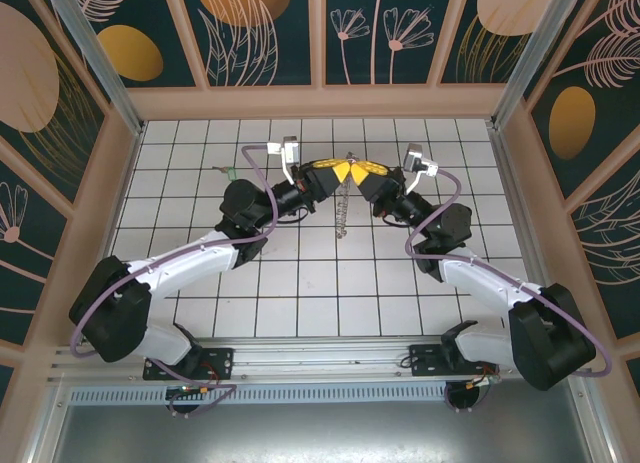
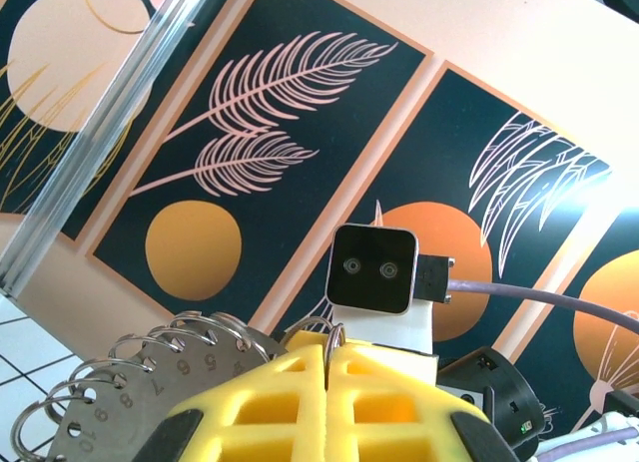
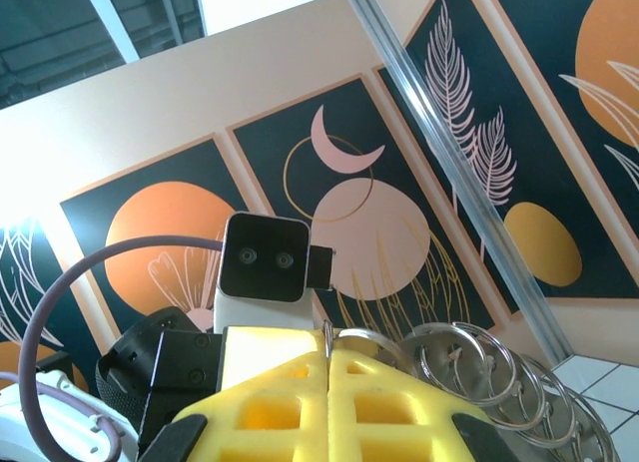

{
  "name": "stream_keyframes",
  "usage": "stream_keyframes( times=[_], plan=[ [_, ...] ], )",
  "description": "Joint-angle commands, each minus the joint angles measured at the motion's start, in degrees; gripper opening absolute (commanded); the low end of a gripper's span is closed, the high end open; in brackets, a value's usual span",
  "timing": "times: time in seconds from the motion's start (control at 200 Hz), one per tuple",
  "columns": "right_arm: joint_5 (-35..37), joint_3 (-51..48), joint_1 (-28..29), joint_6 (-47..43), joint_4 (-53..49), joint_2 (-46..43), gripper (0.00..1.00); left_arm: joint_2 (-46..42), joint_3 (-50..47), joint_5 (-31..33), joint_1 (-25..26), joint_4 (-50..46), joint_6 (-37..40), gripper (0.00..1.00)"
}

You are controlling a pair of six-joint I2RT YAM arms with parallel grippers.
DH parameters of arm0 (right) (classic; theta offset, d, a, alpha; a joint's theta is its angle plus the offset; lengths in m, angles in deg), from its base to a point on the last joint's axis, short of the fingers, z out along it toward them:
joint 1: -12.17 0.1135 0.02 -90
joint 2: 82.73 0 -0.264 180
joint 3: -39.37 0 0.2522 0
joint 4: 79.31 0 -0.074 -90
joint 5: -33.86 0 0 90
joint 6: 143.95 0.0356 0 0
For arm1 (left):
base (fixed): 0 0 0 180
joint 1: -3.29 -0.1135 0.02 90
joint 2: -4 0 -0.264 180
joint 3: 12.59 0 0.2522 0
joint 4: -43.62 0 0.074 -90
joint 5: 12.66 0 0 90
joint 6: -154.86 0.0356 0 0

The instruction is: Put the keys on the keyring

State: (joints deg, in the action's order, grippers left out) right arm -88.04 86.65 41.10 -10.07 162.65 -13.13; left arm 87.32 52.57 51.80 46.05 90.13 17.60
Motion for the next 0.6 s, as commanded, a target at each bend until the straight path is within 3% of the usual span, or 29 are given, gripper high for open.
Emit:
stream_keyframes(
  times=[0.0,0.596],
  plan=[
    [-1.1,1.6,0.7,0.1,3.8,-0.1,0.0,1.1,2.0,-1.6,0.2,2.3,-0.9,0.0],
    [-1.7,2.2,0.0,-2.8,-4.1,-3.9,0.0,-0.4,1.4,-1.5,0.2,-0.2,3.9,0.0]
  ],
)
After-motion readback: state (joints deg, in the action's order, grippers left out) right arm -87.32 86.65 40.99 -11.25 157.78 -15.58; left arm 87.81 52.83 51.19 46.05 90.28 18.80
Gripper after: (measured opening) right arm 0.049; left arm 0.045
